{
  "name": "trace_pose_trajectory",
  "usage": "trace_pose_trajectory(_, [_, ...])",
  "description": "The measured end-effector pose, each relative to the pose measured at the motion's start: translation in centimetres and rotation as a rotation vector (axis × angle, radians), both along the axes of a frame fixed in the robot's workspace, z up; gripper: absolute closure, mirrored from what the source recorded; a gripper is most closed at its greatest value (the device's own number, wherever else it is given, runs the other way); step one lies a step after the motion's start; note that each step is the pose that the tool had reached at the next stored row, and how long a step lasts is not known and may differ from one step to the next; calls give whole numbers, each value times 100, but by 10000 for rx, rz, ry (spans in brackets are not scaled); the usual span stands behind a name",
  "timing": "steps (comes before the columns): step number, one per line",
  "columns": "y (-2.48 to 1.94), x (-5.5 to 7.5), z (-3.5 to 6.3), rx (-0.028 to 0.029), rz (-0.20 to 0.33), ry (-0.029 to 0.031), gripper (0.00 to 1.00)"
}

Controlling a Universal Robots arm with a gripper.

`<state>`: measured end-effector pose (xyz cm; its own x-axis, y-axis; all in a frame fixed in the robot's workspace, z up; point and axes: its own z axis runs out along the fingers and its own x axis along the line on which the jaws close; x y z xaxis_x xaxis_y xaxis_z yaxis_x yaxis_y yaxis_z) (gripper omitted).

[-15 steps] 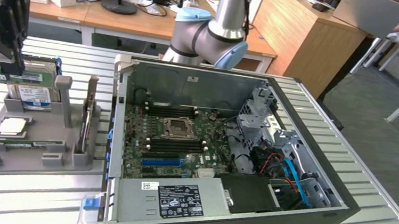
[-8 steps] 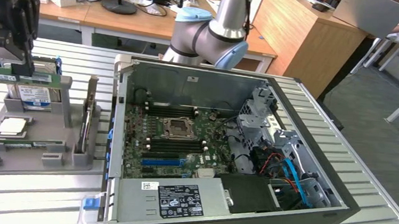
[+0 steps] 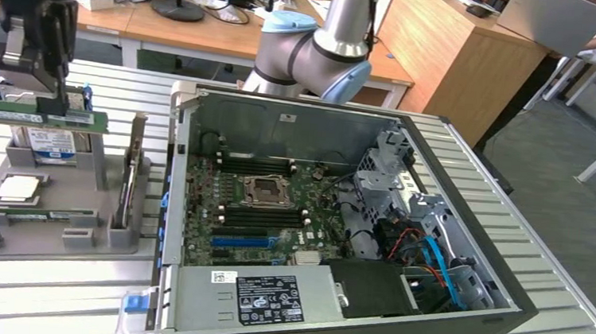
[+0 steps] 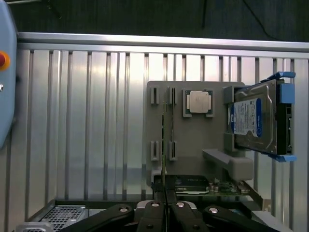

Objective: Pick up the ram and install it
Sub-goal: 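Pick up the ram and move it above insertion slot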

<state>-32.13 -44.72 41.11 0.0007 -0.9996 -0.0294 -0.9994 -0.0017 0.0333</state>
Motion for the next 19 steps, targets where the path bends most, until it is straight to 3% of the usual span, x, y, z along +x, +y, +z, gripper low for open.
trace_pose_trajectory(19, [0,382,0,0,0,-1,89])
